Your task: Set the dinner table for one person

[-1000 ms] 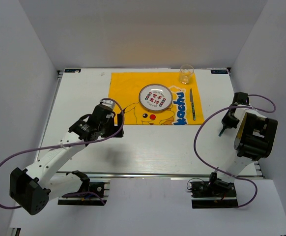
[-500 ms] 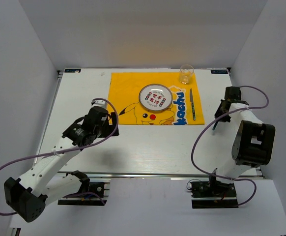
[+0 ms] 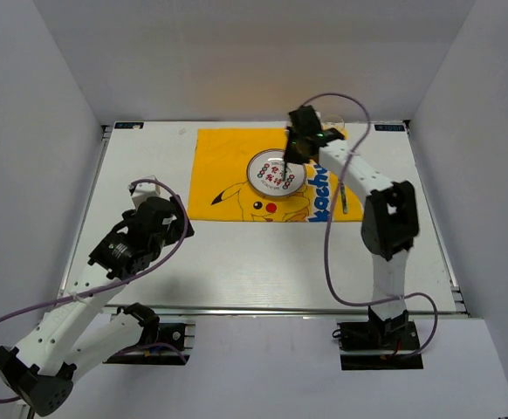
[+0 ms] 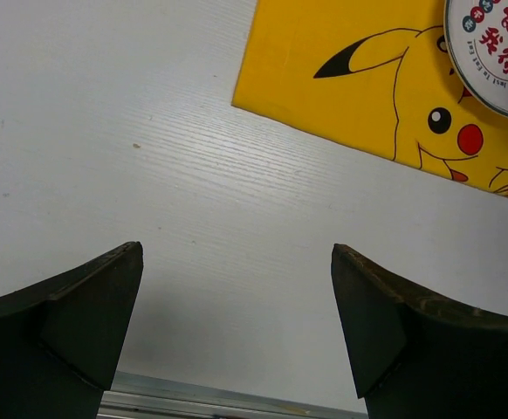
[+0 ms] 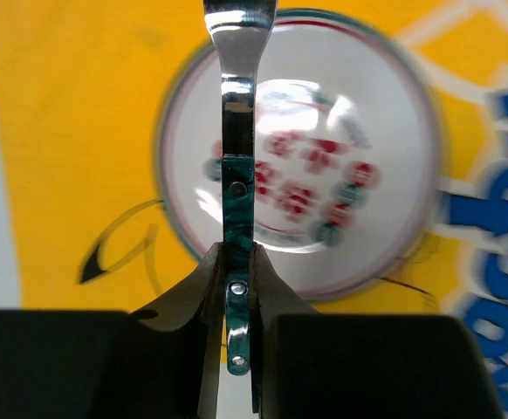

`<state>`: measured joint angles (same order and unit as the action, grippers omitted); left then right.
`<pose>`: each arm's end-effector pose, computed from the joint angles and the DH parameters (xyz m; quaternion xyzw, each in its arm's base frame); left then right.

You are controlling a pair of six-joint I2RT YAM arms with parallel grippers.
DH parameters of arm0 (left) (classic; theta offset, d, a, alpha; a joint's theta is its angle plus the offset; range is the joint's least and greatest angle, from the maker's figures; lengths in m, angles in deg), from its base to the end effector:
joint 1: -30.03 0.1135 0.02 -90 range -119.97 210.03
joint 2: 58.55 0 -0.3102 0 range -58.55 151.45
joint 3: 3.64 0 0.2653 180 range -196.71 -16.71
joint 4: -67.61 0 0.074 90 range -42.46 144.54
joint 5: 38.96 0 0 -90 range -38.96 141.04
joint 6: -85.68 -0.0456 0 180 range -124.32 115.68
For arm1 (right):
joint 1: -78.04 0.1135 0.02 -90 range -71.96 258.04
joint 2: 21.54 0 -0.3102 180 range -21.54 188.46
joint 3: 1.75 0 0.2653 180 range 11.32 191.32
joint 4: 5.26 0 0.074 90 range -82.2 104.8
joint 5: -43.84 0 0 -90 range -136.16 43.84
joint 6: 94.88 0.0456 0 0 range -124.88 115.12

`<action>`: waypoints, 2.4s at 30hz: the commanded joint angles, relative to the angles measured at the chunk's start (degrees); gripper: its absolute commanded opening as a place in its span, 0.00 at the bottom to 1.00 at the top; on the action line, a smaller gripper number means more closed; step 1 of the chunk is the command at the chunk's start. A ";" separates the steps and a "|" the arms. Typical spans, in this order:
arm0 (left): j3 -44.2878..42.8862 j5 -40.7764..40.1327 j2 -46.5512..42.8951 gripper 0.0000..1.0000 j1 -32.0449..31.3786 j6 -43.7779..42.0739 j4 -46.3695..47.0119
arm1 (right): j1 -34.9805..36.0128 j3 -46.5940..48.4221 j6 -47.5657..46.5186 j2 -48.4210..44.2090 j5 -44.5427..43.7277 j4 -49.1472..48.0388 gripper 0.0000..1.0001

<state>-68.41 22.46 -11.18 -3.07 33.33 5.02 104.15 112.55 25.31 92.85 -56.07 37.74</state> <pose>0.1321 -0.0601 0.3402 -0.1296 0.8915 -0.0278 0.4333 0.4526 0.2131 0.3144 0.0669 0.9121 0.1172 0.3870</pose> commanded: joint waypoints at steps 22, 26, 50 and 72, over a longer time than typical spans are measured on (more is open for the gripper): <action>-0.59 0.10 -1.23 0.98 0.23 -0.12 0.39 | 19.42 30.51 17.26 30.98 1.65 -7.35 0.00; -0.59 0.63 -1.41 0.98 0.23 -0.56 0.65 | 19.42 32.28 17.44 33.00 3.84 -8.57 0.00; -0.24 2.03 -3.25 0.98 -0.30 -1.52 1.44 | 20.21 33.51 17.27 36.61 5.08 -9.81 0.00; -0.42 -0.33 -5.97 0.98 -0.30 -0.56 0.39 | 20.73 32.20 16.92 27.83 3.06 -10.69 0.89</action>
<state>-68.41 23.94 -15.40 -3.12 32.24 5.64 124.35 144.22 42.73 126.88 -50.93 27.70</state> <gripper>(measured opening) 0.982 0.886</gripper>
